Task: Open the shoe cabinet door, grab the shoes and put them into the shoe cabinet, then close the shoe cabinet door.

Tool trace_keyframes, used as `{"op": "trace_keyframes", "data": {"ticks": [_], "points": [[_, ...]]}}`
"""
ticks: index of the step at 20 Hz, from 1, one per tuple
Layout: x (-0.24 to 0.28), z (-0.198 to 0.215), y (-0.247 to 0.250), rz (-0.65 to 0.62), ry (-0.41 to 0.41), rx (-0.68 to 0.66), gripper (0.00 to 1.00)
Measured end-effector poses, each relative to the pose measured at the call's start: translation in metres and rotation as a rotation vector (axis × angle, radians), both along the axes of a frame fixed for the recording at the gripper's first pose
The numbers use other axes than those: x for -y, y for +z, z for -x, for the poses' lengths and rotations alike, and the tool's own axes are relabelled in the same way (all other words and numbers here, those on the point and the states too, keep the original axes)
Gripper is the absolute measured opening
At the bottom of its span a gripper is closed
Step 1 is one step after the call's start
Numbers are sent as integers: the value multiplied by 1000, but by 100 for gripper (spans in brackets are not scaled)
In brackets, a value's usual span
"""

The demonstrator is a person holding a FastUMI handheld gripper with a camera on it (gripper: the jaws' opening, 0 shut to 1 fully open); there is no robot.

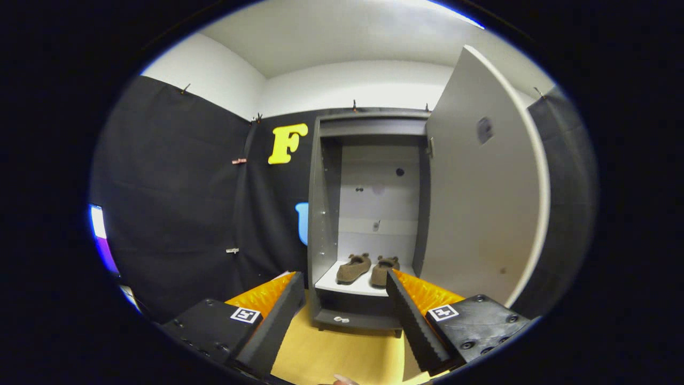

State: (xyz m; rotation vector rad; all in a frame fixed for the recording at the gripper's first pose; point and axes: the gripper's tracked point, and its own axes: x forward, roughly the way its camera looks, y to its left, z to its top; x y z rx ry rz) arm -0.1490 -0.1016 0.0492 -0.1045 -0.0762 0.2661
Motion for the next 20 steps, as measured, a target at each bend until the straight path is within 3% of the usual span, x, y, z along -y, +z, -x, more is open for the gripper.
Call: {"op": "trace_keyframes", "data": {"ticks": [7,14,16,20], "points": [[121,34,2,-5,-205,-19,98],[213,36,0,-31,-377,-14,98],[233,25,-4,-43,-408,-24,98],[238,-3,-12,-56,-358,-42,98]]}}
